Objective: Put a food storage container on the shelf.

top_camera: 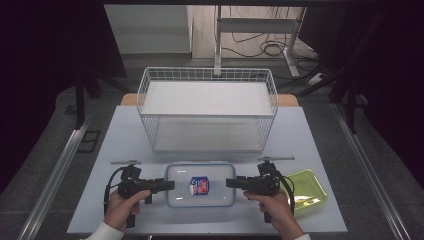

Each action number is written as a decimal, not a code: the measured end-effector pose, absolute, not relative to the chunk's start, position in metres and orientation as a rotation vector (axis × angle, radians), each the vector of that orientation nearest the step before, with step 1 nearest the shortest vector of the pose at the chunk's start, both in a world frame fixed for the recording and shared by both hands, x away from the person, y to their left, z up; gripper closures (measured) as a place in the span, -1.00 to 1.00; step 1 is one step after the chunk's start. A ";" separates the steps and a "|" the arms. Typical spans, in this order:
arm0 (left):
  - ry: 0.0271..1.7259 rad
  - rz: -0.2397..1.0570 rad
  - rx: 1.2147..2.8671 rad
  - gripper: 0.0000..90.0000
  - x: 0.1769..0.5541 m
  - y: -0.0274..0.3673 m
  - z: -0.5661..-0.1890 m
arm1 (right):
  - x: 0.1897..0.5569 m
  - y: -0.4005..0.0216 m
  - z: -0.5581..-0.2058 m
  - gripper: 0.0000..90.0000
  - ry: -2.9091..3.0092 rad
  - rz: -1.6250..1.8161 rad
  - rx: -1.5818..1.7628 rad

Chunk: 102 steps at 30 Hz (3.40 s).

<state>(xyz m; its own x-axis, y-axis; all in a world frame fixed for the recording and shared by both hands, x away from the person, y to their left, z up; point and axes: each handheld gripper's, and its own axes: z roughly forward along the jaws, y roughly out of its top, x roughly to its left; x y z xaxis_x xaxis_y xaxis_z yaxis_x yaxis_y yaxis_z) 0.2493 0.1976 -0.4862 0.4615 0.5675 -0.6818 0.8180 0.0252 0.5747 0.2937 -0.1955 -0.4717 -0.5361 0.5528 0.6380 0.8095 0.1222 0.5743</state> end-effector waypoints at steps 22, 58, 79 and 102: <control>1.132 -0.224 1.648 0.12 0.269 0.190 -0.417 | 0.306 -0.204 -0.401 0.17 -2.182 -1.500 -1.316; 1.103 -0.209 1.632 0.15 0.380 0.205 -0.311 | 0.415 -0.195 -0.300 0.17 -2.145 -1.570 -1.294; 1.151 -0.276 1.576 0.15 0.442 0.212 -0.319 | 0.476 -0.187 -0.297 0.16 -2.075 -1.574 -1.396; 1.337 -0.294 1.445 -0.02 0.469 0.208 -0.333 | 0.494 -0.175 -0.301 0.17 -1.972 -1.444 -1.701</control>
